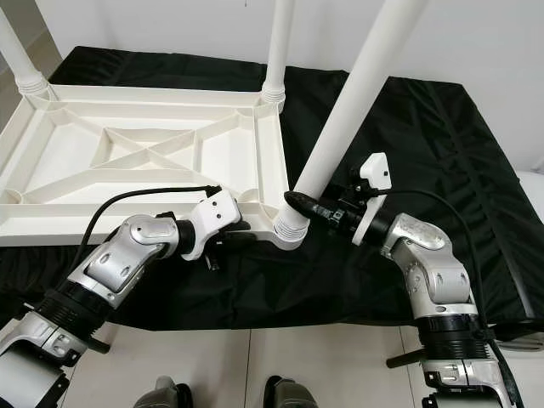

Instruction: Building children table

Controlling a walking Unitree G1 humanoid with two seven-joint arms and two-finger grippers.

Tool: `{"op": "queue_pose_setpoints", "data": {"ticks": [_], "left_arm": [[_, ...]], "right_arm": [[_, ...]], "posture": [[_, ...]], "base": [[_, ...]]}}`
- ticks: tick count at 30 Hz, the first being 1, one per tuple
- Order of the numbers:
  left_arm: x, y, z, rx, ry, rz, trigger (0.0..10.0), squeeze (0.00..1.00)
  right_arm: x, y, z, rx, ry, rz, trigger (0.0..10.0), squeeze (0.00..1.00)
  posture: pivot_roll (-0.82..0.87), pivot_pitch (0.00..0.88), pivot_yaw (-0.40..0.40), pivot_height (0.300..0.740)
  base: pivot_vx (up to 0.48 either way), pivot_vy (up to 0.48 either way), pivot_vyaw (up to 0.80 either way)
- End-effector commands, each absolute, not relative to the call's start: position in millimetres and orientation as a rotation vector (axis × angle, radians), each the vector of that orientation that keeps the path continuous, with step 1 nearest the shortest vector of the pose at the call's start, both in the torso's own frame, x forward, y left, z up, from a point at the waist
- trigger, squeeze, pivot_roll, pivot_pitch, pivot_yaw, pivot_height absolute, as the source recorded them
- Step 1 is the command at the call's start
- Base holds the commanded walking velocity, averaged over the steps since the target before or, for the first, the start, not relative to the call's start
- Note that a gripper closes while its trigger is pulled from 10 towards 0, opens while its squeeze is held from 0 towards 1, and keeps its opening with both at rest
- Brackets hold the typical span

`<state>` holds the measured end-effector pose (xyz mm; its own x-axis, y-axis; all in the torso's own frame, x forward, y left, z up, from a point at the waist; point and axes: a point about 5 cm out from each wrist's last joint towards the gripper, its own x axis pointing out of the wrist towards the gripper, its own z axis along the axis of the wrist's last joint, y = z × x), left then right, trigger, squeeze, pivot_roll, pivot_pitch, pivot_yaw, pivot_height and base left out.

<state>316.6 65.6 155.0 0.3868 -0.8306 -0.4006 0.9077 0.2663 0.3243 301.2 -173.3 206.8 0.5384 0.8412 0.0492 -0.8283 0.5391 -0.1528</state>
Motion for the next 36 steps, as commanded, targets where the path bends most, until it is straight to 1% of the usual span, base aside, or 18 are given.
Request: {"op": "queue_pose_setpoints", "data": {"ticks": [1,18,32,33,36], "left_arm": [[307,62,142,0.56,0.224,-1.262,10.0,0.0],[307,63,145,0.555,0.221,-1.249,10.0,0.0],[306,62,147,0.555,0.219,-1.251,10.0,0.0],[305,62,147,0.555,0.217,-1.25,10.0,0.0],[305,62,147,0.556,0.217,-1.249,10.0,0.0]], "right_arm": [[300,-163,193,-0.119,-0.052,1.053,10.0,0.0],[302,-141,183,-0.108,-0.057,1.108,10.0,0.0],[305,-137,174,-0.091,-0.052,1.102,10.0,0.0],[305,-140,171,-0.073,-0.048,1.07,10.0,0.0],[304,-144,168,-0.063,-0.043,1.05,10.0,0.0]], "posture": [[-0.07,0.139,-0.045,0.74],[-0.06,0.154,-0.047,0.74],[-0.06,0.16,-0.046,0.74],[-0.06,0.161,-0.046,0.74],[-0.06,0.163,-0.046,0.74]], "base": [[0.0,0.0,0.0],[0.0,0.0,0.0],[0.0,0.0,0.0],[0.0,0.0,0.0],[0.0,0.0,0.0]]}}
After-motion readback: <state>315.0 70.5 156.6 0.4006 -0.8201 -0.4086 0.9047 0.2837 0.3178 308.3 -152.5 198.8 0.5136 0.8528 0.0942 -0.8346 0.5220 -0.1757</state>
